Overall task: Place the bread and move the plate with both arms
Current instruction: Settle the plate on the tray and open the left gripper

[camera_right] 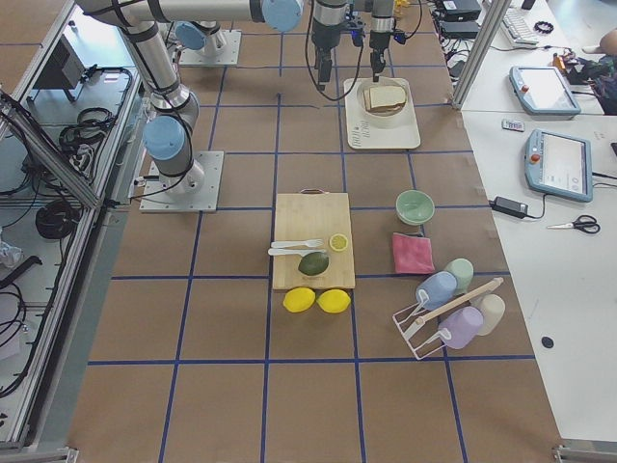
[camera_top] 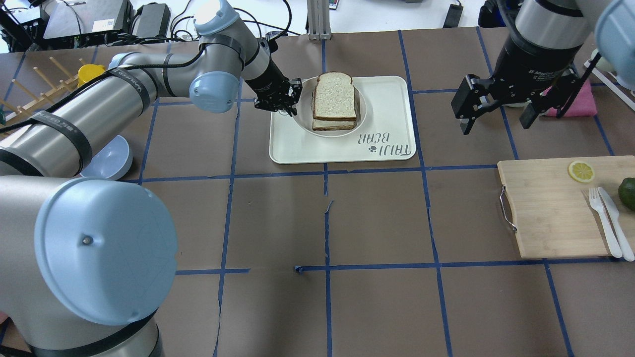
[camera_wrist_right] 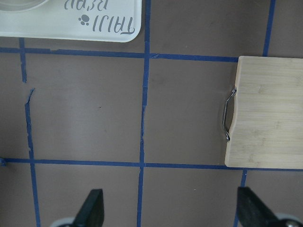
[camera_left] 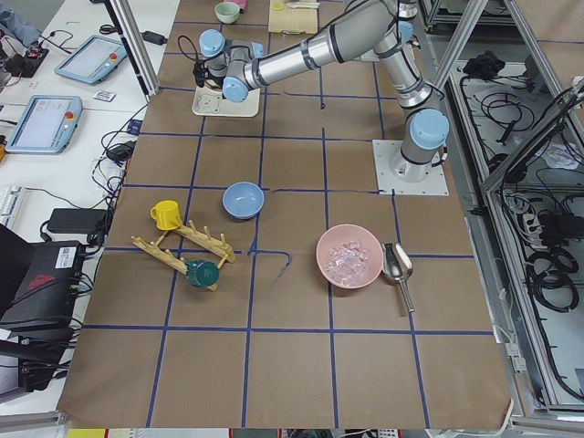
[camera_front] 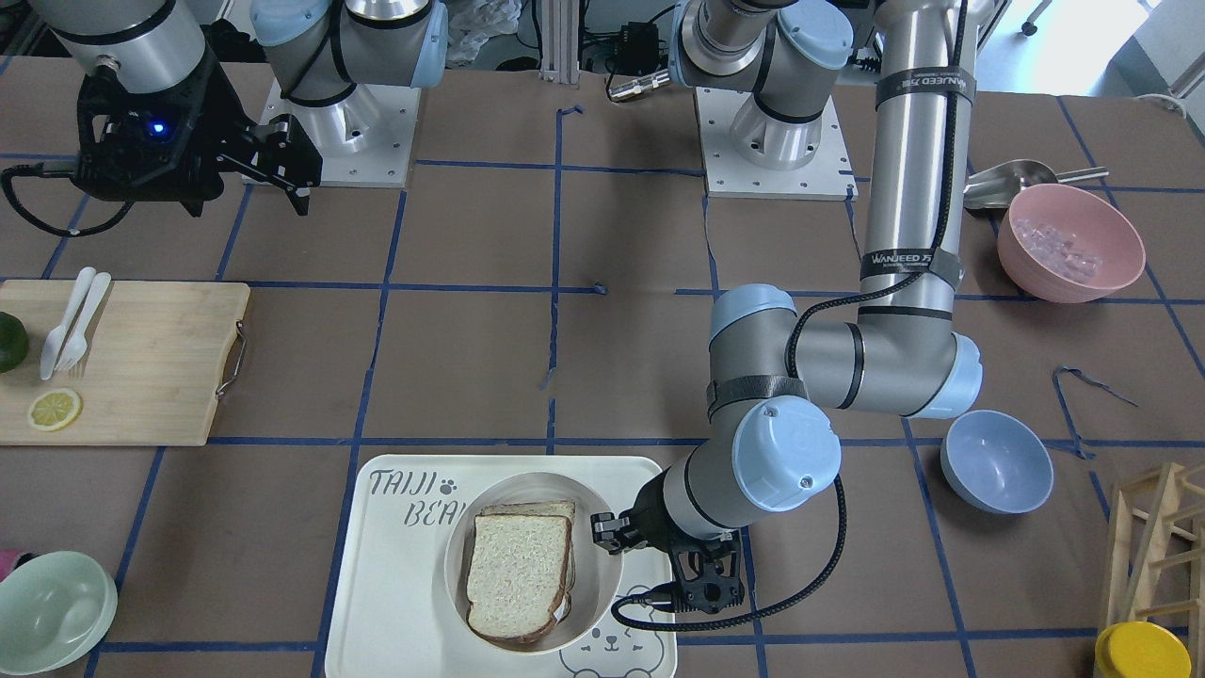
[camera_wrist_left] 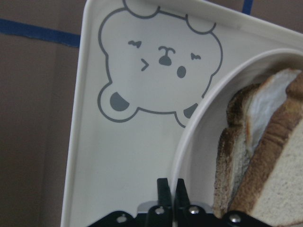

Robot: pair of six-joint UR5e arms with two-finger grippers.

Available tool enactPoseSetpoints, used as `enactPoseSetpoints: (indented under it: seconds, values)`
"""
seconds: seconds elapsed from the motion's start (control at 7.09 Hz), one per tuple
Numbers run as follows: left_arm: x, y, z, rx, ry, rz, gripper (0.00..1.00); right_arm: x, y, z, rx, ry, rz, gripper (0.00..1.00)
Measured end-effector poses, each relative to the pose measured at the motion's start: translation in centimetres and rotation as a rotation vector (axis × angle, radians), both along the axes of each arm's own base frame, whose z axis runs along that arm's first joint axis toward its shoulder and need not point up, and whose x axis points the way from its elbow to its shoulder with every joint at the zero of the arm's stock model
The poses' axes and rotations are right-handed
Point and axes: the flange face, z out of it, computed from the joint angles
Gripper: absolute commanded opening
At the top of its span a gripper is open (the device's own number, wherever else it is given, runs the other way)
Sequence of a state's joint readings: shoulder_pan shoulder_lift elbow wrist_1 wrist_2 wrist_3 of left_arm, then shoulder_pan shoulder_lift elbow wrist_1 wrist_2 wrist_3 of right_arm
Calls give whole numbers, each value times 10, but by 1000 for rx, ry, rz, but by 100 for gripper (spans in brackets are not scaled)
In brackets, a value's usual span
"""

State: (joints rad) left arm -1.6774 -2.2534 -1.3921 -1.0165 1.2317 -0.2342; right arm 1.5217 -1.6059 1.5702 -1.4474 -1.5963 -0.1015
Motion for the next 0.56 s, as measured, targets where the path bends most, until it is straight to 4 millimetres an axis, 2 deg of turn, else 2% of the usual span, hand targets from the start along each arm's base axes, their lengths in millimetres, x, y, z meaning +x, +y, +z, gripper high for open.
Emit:
enactPoseSetpoints:
  seconds: [0.56]
  values:
    - [-1,0,-8,7,5,8,0,0,0,0,0,0,3,100]
